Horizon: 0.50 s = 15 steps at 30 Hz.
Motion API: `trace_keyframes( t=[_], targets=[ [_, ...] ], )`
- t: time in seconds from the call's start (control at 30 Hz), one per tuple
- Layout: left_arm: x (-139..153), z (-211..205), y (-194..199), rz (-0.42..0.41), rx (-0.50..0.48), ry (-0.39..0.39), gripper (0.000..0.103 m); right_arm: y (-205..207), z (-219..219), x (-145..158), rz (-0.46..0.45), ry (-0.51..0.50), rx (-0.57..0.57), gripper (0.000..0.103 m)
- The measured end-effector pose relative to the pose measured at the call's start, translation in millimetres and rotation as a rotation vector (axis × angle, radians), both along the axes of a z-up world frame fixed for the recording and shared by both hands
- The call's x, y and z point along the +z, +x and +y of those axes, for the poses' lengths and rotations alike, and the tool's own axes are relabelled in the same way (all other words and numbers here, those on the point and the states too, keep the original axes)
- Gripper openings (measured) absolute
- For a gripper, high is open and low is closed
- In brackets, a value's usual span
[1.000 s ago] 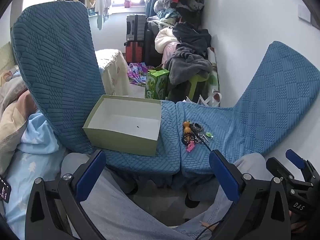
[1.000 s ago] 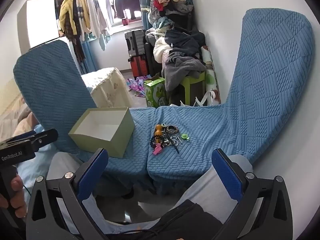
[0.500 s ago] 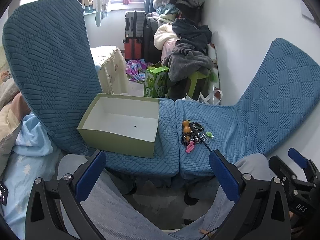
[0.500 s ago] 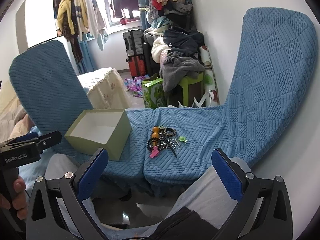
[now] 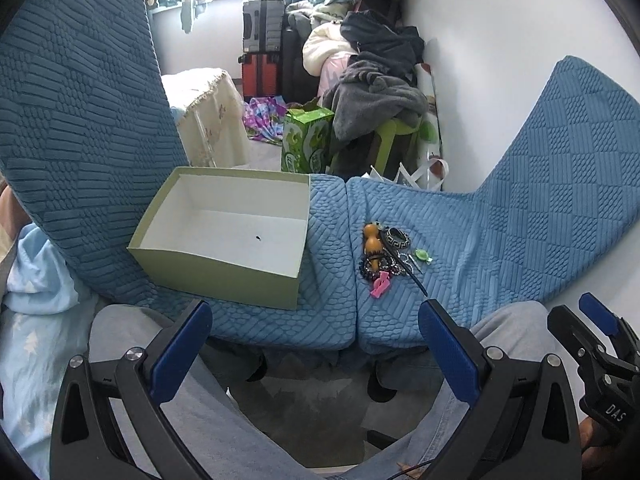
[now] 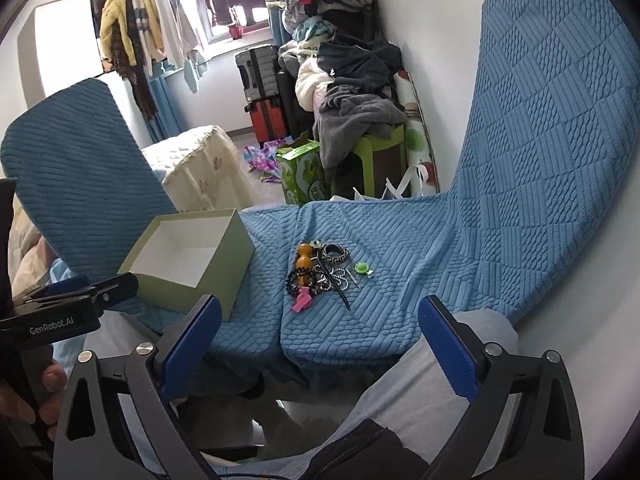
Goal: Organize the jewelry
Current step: 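Move the left tool toward the jewelry pile on the cushion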
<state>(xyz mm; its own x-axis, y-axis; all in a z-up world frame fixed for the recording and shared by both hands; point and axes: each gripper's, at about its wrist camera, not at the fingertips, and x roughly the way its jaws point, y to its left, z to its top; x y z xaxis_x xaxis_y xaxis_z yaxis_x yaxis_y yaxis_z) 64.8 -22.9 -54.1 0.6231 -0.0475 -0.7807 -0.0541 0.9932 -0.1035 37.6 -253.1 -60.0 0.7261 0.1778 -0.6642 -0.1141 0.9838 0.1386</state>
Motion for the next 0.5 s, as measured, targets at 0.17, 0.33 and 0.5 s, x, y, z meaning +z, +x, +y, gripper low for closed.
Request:
trace_keyframes(
  t=[0.17,0.33,0.5],
  targets=[
    [-3.0,-3.4,3.1,0.012,0.000,0.002,0.103,1.3,-0.8,-2.7,0.005,-0.011,-0.005,0.083],
    [-1.3,-0.6,3.3,0.014,-0.002,-0.002,0.103,4.1,0.2,-5.2,0.017,-0.034,-0.002,0.078],
    [2.0,-1.4,4.9,0.008,0.000,0.000,0.103,5.0,-2.9,-6.2,0.020,-0.025,-0.012,0.078]
  ],
)
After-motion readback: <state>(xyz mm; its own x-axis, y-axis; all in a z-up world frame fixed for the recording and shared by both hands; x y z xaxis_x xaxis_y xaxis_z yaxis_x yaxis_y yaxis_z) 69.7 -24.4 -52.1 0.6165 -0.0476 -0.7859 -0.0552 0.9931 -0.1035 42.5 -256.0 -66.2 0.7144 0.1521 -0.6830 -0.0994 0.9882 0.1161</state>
